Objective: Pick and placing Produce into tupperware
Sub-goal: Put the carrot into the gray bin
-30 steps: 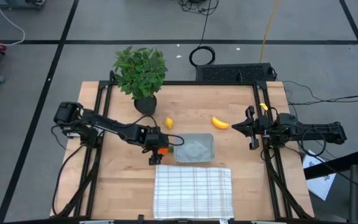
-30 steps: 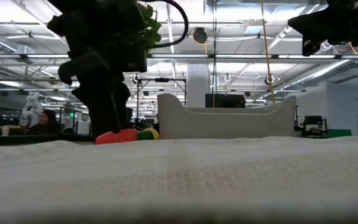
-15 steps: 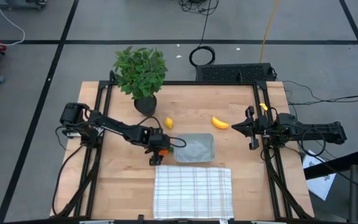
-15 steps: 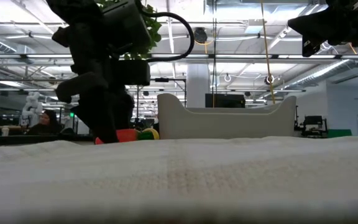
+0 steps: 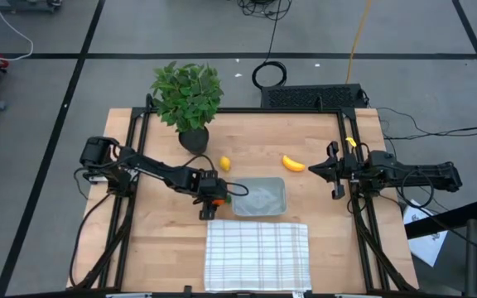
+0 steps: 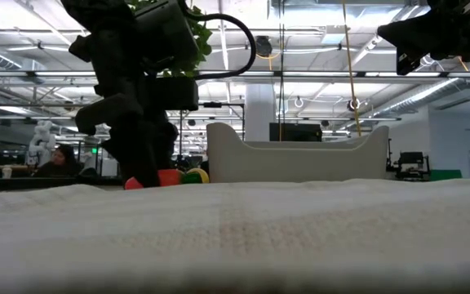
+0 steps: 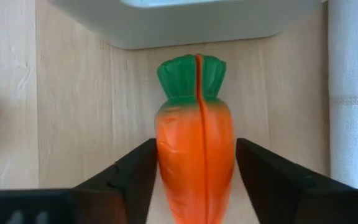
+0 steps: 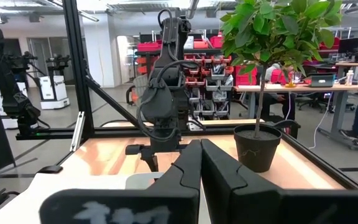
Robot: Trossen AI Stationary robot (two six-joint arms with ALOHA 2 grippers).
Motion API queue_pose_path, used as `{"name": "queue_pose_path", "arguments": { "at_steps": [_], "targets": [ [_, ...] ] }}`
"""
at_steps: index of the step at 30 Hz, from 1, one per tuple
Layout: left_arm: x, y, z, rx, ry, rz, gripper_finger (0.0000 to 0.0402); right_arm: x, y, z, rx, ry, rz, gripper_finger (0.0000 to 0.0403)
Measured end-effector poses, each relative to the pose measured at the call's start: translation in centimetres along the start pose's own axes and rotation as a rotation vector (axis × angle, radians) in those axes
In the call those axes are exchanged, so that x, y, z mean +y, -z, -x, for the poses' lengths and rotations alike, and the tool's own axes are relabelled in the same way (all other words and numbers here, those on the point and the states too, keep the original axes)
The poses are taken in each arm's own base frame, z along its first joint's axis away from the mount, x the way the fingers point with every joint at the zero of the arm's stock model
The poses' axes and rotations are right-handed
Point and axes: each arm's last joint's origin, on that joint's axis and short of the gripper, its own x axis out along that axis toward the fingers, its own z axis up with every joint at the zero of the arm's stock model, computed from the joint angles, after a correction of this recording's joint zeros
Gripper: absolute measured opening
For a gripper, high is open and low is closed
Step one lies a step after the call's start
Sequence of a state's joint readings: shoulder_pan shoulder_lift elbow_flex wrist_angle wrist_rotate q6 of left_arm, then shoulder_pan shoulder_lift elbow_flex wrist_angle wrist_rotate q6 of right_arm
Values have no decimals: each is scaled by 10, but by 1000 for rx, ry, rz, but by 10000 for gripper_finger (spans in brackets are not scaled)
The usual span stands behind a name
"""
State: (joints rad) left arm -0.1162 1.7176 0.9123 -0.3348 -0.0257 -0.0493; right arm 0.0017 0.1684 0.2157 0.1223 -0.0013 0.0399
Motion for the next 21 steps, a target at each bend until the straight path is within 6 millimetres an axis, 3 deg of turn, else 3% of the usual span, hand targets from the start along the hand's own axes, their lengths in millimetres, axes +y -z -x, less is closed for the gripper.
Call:
{"name": "queue_pose_path", "arguments": {
  "at_steps": [8,15,21],
  "targets": [
    [0,0,0,-2,1,-32,158,0,0,0,0,0,0,0],
    [0,-2,5,-14,2,-55,168,0,0,0,0,0,2,0],
    [0,-11,32,-78,4,-65,169,0,0,0,0,0,3,0]
  ]
}}
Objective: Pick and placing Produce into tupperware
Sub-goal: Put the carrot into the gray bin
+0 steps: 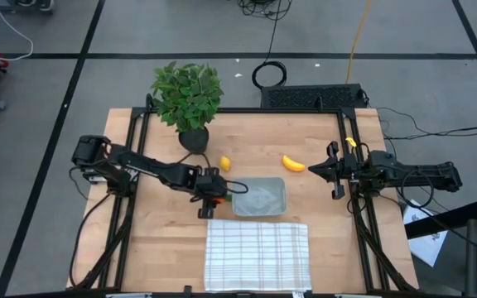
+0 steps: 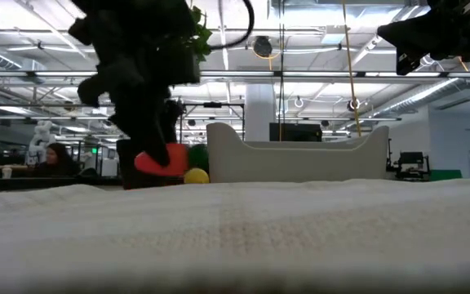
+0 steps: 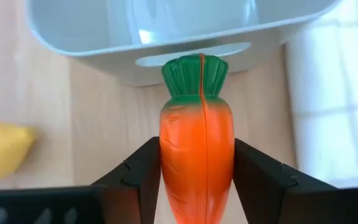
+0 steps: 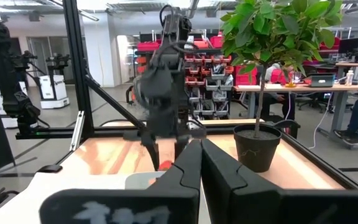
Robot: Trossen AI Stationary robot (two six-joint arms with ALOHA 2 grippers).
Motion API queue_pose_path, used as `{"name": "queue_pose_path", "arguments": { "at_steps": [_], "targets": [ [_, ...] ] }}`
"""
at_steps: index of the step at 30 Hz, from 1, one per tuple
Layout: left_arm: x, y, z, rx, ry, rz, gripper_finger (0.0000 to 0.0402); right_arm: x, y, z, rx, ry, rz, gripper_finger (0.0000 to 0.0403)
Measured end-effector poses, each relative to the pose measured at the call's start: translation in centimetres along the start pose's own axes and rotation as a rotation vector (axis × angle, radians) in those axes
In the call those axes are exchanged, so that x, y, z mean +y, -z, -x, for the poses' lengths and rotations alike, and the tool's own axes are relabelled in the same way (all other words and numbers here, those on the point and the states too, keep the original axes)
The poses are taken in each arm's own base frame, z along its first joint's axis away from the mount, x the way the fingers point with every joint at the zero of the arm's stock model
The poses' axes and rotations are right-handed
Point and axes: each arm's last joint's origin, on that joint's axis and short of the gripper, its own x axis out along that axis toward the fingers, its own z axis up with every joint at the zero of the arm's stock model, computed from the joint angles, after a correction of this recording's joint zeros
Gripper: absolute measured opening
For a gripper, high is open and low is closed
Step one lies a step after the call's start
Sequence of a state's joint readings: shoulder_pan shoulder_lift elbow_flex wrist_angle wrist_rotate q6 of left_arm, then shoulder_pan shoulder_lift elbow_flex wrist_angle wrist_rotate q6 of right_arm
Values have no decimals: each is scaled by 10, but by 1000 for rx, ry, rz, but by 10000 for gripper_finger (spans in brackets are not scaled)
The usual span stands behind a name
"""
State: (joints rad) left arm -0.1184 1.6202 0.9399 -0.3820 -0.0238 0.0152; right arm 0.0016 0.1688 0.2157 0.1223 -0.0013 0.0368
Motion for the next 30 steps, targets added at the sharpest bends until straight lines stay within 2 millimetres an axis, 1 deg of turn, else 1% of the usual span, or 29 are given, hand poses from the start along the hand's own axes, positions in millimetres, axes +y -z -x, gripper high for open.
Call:
{"name": "queue_pose_path", "arguments": {
  "at_steps": [5,11,17,20,28,30],
  "targets": [
    [1,-3,31,-65,-15,-22,170,0,0,0,0,0,0,0],
    [4,3,68,-91,-79,-30,170,0,0,0,-4,0,-3,0],
    [6,12,94,-102,-131,-33,170,0,-1,0,-8,0,-3,0],
    [6,11,99,-132,-139,-29,170,0,-1,0,-8,0,-2,0],
    [6,7,94,-149,-140,-26,170,0,-1,0,-16,0,-1,0],
    [6,2,96,-207,-140,-10,170,0,-1,0,-16,0,-1,0]
  ]
}}
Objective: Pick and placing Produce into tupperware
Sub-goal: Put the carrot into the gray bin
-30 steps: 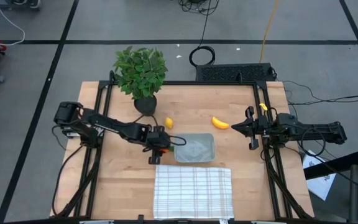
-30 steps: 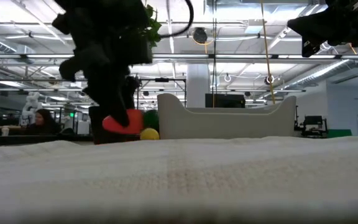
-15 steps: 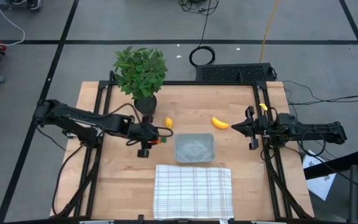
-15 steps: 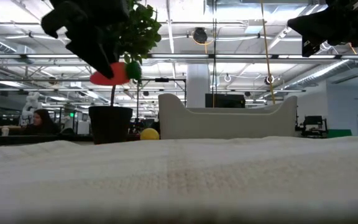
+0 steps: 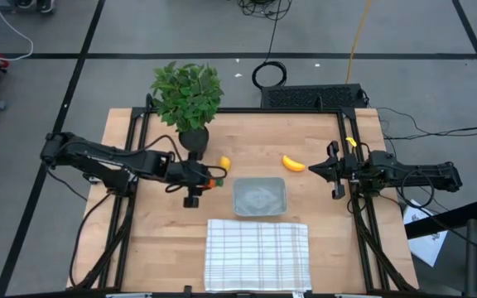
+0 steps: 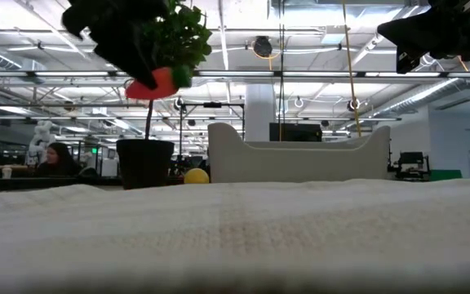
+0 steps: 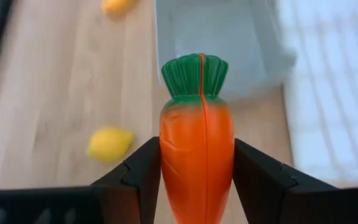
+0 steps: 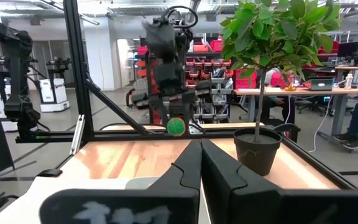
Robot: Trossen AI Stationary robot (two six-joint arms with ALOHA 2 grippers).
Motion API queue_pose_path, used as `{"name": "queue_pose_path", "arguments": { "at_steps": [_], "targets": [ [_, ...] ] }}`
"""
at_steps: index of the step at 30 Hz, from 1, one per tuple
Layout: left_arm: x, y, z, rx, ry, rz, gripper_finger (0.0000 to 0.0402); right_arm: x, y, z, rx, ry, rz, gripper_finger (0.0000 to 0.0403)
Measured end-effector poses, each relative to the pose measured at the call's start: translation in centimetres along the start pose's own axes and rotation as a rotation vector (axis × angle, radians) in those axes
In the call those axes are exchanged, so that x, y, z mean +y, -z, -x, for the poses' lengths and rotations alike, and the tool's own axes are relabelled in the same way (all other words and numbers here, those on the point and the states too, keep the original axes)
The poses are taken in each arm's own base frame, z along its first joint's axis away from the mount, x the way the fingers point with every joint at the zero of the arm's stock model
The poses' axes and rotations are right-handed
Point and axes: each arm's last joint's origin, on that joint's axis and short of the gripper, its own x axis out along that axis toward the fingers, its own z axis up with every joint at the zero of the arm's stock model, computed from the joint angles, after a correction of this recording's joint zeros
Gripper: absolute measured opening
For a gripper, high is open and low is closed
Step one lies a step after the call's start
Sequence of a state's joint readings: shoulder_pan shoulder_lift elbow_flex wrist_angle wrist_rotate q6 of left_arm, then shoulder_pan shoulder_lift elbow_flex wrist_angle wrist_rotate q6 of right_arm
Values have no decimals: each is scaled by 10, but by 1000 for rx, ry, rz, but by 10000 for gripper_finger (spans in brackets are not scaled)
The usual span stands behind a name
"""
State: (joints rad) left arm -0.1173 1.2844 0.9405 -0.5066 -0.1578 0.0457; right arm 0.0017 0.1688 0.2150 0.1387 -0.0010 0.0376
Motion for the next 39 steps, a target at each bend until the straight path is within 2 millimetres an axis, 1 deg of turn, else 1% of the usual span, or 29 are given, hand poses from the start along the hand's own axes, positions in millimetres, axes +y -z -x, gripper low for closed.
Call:
{"name": "queue_pose_path", "arguments": {
  "at_steps": [3,7,13,16,20,24,26,29,32,35,39],
  "targets": [
    [1,-7,0,-69,2,33,170,0,0,0,0,0,0,0],
    [6,-13,-7,-121,46,64,170,0,0,0,-5,0,0,0],
    [9,-22,-26,-173,84,84,170,0,-1,0,-7,0,0,0],
    [8,-39,-34,-175,94,80,170,0,-1,0,-7,0,1,0],
    [4,-64,-48,-134,104,67,170,0,-1,0,-7,0,0,0],
    [1,-86,-64,-95,109,53,170,0,-1,0,-7,0,1,0],
    [-1,-93,-74,-72,109,38,170,0,-1,0,-8,0,1,0],
    [-4,-99,-91,-26,111,-2,170,0,-1,0,-7,-1,1,0],
    [-6,-99,-108,21,95,-37,170,0,-1,0,-7,0,1,0],
    [-8,-97,-124,52,83,-78,170,0,-1,0,-7,0,1,0],
    [-13,-91,-140,85,60,-139,170,0,0,0,-4,0,0,0]
  ]
}}
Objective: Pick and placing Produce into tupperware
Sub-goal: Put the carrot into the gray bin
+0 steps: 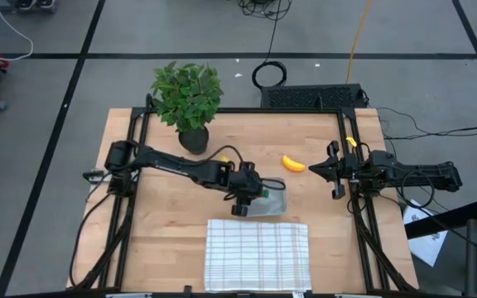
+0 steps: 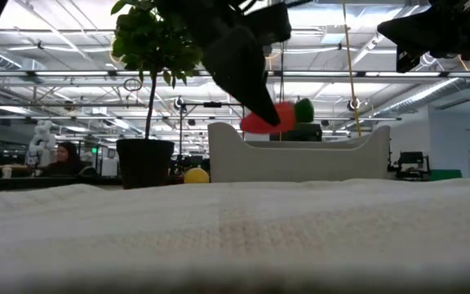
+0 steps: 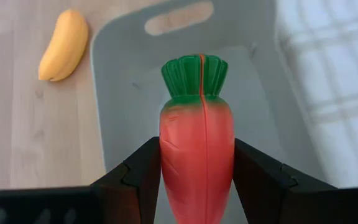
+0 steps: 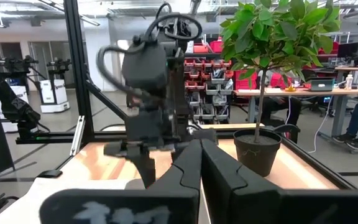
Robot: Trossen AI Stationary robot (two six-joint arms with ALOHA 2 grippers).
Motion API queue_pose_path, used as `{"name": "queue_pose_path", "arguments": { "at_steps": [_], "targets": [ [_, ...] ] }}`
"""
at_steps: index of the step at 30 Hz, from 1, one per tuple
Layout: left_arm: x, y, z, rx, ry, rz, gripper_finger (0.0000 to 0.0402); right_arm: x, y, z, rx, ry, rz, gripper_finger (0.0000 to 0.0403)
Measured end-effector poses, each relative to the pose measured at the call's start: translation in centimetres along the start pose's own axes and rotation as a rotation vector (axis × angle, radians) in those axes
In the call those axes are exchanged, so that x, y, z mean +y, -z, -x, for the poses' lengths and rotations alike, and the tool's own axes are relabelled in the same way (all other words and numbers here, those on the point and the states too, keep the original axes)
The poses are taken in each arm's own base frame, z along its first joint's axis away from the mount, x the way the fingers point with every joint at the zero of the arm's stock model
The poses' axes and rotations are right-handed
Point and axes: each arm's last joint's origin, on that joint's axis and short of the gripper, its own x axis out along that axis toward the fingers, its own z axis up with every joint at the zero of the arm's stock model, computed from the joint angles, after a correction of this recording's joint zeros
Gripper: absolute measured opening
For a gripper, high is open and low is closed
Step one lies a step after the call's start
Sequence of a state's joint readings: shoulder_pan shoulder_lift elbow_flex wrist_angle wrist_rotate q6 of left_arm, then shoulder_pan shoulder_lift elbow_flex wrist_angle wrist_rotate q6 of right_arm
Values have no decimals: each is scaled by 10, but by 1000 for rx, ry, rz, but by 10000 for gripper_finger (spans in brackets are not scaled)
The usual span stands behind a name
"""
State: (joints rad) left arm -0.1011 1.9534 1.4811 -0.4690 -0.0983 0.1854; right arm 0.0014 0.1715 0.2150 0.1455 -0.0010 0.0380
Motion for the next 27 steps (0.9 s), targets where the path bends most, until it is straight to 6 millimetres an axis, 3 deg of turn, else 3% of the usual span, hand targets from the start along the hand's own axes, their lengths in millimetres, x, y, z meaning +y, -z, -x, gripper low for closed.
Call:
{"name": "queue_pose_path", "arguments": {
  "at_steps": [6,27],
  "targets": [
    [-7,4,-15,31,-4,-11,170,0,0,0,1,0,0,0],
    [-14,-1,-18,-18,-107,245,170,0,0,0,2,-1,0,0]
  ]
}}
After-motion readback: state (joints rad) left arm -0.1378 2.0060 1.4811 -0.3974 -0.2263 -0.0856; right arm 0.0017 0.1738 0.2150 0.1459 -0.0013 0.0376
